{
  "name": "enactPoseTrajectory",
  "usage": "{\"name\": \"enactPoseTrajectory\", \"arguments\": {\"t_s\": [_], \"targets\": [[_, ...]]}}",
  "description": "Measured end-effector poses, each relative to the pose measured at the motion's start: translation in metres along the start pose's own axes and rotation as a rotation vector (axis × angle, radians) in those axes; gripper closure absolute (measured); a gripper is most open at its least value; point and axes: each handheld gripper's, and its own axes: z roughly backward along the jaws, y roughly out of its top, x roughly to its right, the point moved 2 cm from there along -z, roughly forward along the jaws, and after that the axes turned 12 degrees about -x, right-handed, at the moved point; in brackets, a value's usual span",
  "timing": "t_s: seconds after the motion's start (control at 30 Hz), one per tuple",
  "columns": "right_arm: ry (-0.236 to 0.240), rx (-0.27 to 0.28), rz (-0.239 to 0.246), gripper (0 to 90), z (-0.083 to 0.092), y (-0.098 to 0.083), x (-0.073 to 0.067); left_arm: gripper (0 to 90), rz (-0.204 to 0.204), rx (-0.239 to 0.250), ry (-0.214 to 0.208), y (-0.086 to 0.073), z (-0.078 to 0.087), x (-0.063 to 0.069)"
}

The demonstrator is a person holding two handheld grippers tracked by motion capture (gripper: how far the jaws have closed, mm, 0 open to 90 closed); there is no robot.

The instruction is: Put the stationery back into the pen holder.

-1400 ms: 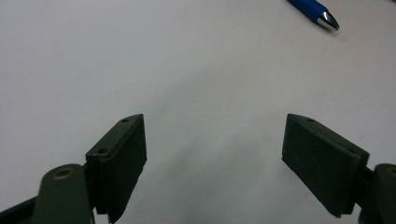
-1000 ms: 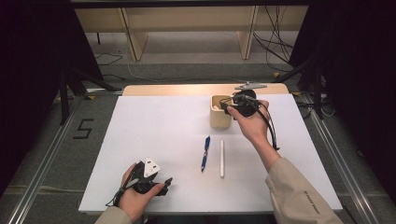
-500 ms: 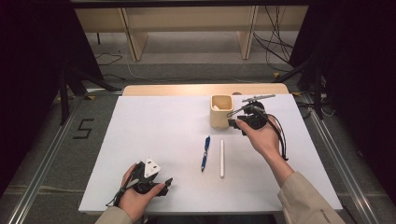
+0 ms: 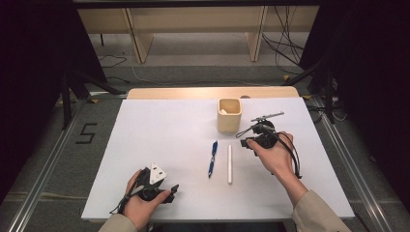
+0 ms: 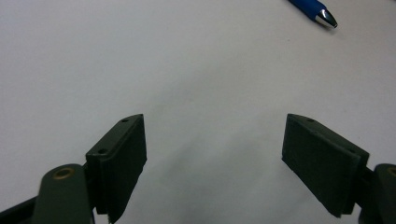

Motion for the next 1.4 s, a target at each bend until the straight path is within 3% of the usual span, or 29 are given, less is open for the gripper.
{"name": "enactPoseTrajectory", "arguments": {"t_s": [0.03, 0.1, 0.17, 0.2, 0.23, 0.37, 0.5, 0.6, 0.77, 0.93, 1.0, 1.17, 1.4], "targets": [[-0.001, 0.020, 0.012, 74.9, 0.001, -0.001, 0.000, 21.9, 0.000, 0.000, 0.000, 0.000, 0.000, 0.000], [0.057, 0.055, 0.052, 78.0, 0.001, -0.003, 0.001, 21.9, -0.001, -0.002, -0.002, 0.000, 0.000, 0.000], [0.110, 0.054, 0.042, 73.2, 0.000, -0.006, -0.001, 21.9, -0.002, -0.002, -0.002, 0.000, 0.000, 0.001], [0.117, 0.019, 0.030, 70.7, -0.001, -0.007, -0.002, 21.8, -0.002, -0.001, -0.002, 0.000, 0.000, 0.001], [0.110, -0.013, 0.030, 69.2, -0.002, -0.009, -0.003, 21.8, -0.002, 0.000, -0.002, 0.000, 0.000, 0.001], [0.126, -0.021, 0.053, 63.9, -0.005, -0.012, -0.008, 21.8, -0.009, -0.010, -0.002, 0.000, 0.000, 0.000], [0.099, -0.041, 0.042, 48.6, -0.007, -0.011, -0.013, 21.8, -0.009, -0.007, -0.003, 0.000, 0.000, 0.001], [0.075, -0.115, -0.006, 47.3, -0.011, -0.010, -0.019, 21.8, -0.009, -0.011, -0.002, 0.000, 0.000, 0.001], [0.051, -0.237, -0.134, 48.7, -0.022, -0.002, -0.024, 21.8, -0.010, -0.007, -0.003, 0.000, 0.000, 0.001], [0.056, -0.372, -0.200, 54.7, -0.037, 0.004, -0.030, 21.8, -0.011, -0.009, -0.004, 0.000, 0.000, 0.000], [0.066, -0.399, -0.226, 55.0, -0.042, 0.006, -0.032, 21.8, -0.010, -0.008, -0.003, 0.000, 0.000, 0.001], [0.036, -0.482, -0.262, 55.8, -0.054, 0.010, -0.036, 21.8, -0.010, -0.009, -0.006, 0.000, 0.000, 0.001], [-0.011, -0.524, -0.325, 56.9, -0.061, 0.017, -0.040, 21.9, -0.010, -0.011, -0.007, 0.000, -0.001, 0.001]]}}
